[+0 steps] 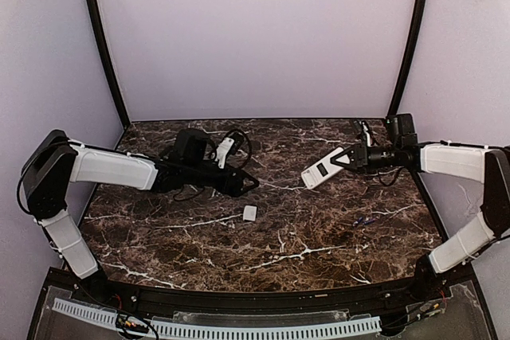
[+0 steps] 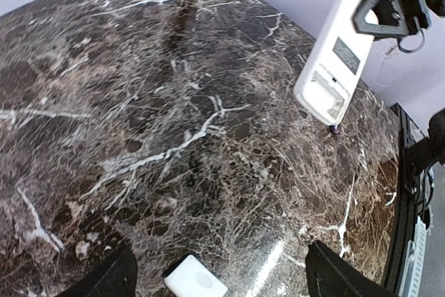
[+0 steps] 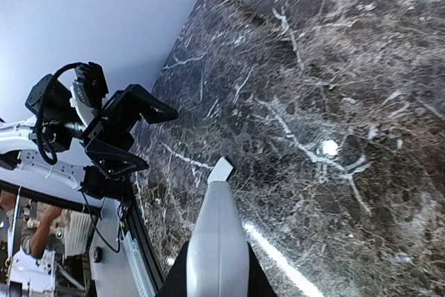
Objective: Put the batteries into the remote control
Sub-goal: Place the battery cover at the center of the board, then pass from the right arm to the left
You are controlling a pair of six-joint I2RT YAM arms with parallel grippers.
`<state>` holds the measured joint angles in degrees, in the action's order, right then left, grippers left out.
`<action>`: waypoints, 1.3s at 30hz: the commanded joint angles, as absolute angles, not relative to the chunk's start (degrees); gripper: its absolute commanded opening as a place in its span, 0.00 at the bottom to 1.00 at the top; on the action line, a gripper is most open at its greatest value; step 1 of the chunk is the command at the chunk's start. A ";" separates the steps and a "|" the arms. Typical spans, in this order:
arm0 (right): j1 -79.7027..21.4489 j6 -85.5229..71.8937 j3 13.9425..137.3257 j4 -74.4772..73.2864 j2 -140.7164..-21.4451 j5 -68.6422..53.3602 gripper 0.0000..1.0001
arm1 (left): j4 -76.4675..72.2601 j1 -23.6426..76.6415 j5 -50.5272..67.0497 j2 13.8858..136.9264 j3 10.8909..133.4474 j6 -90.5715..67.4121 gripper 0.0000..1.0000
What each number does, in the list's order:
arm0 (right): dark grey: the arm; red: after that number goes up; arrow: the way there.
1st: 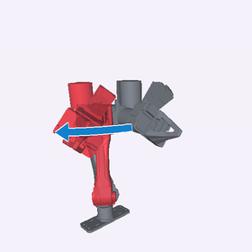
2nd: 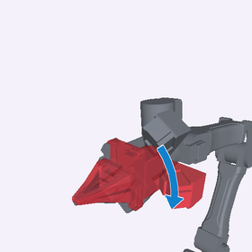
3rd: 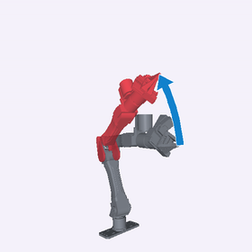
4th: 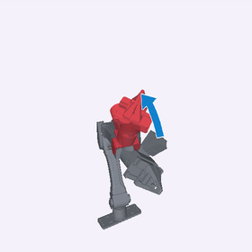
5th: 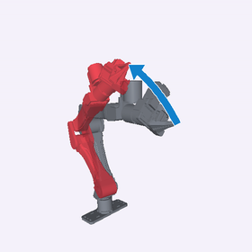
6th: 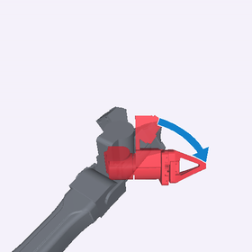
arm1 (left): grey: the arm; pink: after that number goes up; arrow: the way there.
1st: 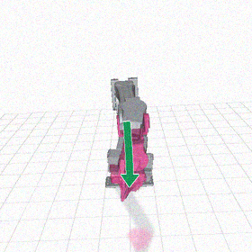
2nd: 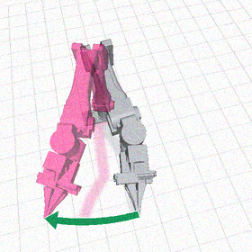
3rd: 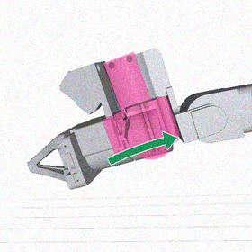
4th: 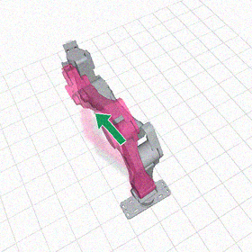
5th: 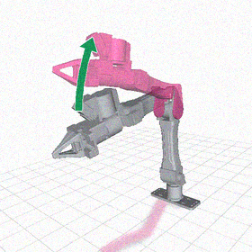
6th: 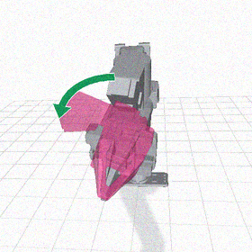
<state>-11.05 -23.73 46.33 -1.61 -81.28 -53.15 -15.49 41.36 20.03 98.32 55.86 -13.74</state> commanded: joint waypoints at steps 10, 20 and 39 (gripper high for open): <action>-23.94 1.02 62.24 -23.89 -89.59 -62.85 0.00 | -18.32 44.40 45.79 99.17 61.23 -6.54 0.65; -28.98 8.00 66.95 -29.40 -90.54 -61.16 0.00 | -22.68 45.40 54.55 101.49 63.88 -14.49 0.47; -33.56 10.82 74.53 -34.28 -93.43 -58.88 0.00 | -16.47 47.99 54.72 104.01 68.20 -12.39 0.08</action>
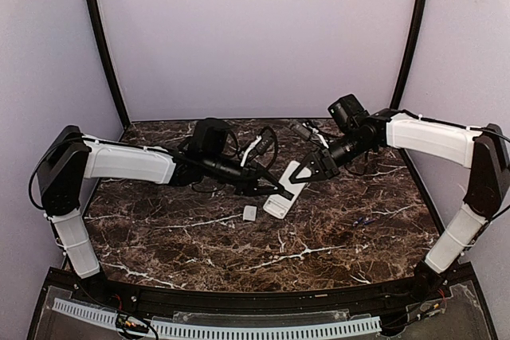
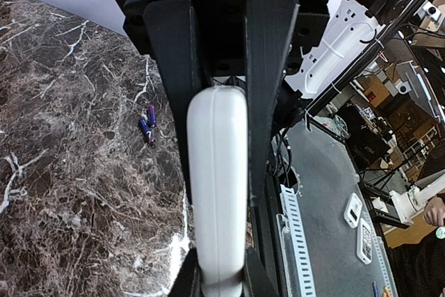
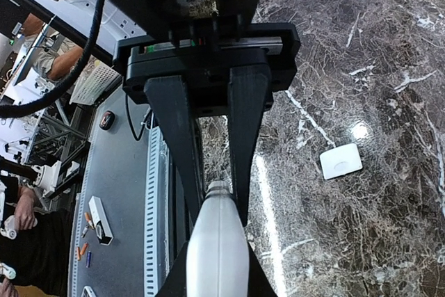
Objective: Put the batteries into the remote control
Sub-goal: Pass from the right arm to the left, then pass from the left arm to the right
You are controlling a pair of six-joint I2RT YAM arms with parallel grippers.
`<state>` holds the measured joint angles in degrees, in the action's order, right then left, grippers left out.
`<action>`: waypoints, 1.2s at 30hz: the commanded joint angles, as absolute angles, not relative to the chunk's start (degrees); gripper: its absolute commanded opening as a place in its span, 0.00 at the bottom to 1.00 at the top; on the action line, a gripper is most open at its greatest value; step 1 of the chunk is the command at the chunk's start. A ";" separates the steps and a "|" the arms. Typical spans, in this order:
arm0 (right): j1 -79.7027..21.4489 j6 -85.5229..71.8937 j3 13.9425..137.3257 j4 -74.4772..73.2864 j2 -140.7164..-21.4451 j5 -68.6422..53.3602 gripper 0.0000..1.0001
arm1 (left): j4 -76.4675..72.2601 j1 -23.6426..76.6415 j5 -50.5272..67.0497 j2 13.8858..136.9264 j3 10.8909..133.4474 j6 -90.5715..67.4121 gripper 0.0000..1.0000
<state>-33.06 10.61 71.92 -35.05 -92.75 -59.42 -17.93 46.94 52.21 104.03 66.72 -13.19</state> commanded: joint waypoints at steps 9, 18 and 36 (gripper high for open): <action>-30.21 4.71 74.68 -29.63 -90.47 -56.27 0.44 | -38.86 45.36 54.46 101.28 61.73 -25.76 0.00; -26.58 -9.90 62.37 -6.11 -80.18 -56.81 0.61 | -58.01 41.39 41.74 97.46 54.91 -37.14 0.00; -36.31 -21.66 60.56 16.07 -88.53 -53.45 0.45 | -73.34 42.69 27.68 95.05 49.01 -42.13 0.00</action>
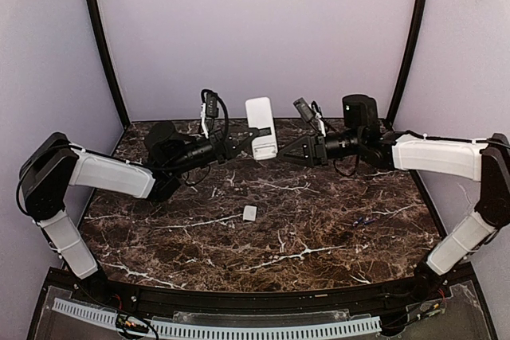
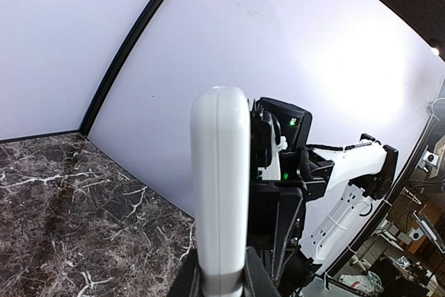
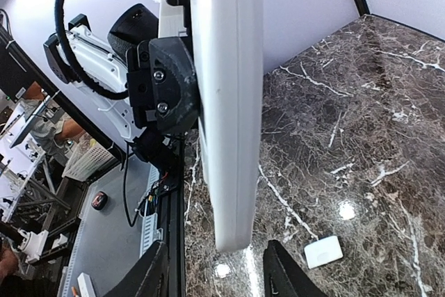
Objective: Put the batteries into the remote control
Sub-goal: Pass from the left arm to the right
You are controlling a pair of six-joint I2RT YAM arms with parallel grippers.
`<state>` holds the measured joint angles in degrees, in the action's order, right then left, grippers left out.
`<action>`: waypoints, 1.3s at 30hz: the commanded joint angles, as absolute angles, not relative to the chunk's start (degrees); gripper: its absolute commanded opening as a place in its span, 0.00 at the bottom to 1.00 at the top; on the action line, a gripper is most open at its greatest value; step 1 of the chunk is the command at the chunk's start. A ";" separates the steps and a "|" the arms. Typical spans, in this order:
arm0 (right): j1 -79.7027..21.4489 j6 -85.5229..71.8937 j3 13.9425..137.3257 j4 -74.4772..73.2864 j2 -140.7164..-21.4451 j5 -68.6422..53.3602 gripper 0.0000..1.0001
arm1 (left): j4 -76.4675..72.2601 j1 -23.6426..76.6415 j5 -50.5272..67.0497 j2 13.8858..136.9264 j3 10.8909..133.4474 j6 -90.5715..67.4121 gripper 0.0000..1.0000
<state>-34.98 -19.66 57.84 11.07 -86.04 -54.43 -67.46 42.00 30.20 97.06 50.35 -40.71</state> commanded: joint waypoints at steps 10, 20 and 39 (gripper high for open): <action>-37.84 -24.00 64.18 19.22 -91.96 -55.04 0.16 | -75.28 43.76 26.57 95.24 48.00 -42.48 0.00; -37.79 -22.93 64.42 17.15 -91.69 -57.53 0.00 | -73.95 43.50 26.86 93.88 46.56 -41.22 0.15; -37.96 -3.81 68.43 -11.54 -89.79 -61.83 0.00 | -38.75 38.75 45.83 89.39 55.79 -33.11 0.62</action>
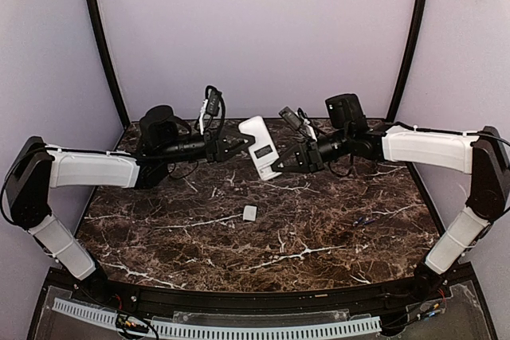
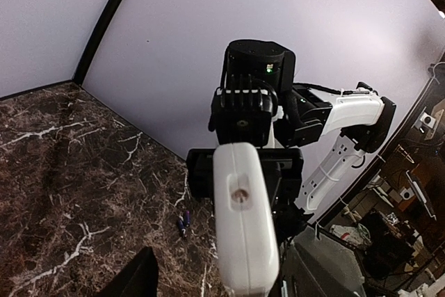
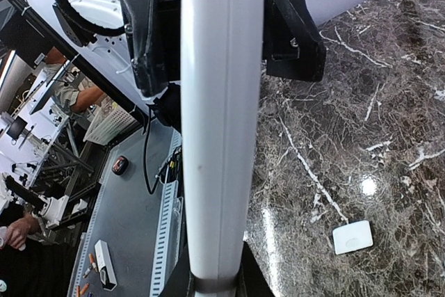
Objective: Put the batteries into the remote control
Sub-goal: Pass from the left arm to the right, then pass from the right arm to the left
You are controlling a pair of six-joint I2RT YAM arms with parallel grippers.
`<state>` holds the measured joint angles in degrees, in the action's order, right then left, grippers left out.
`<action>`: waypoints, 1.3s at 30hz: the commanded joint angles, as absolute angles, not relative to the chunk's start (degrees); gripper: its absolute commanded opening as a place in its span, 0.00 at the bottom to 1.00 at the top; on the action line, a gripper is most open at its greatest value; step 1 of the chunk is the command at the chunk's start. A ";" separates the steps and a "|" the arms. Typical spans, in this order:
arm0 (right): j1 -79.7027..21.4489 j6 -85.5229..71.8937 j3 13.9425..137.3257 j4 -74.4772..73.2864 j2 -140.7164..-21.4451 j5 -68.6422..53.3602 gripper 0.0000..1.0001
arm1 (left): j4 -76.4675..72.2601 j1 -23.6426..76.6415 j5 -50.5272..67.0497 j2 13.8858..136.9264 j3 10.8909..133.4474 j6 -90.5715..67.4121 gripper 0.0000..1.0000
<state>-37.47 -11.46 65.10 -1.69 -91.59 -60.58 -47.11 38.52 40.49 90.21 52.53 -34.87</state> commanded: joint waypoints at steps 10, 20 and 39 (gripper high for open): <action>-38.42 5.05 71.92 -25.50 -90.02 -55.86 0.00 | -39.38 38.72 50.03 92.15 57.70 -36.57 0.37; -38.50 5.69 71.99 -25.74 -91.17 -55.99 0.00 | -44.09 39.00 53.60 95.08 57.12 -40.50 0.18; -30.59 3.74 64.10 -30.29 -79.33 -29.80 0.52 | -54.03 35.07 46.03 94.41 50.90 -44.66 0.00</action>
<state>-30.98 3.90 65.06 -26.72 -81.23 -42.78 -55.51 35.62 48.60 97.56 51.70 -47.53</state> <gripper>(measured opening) 0.519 0.151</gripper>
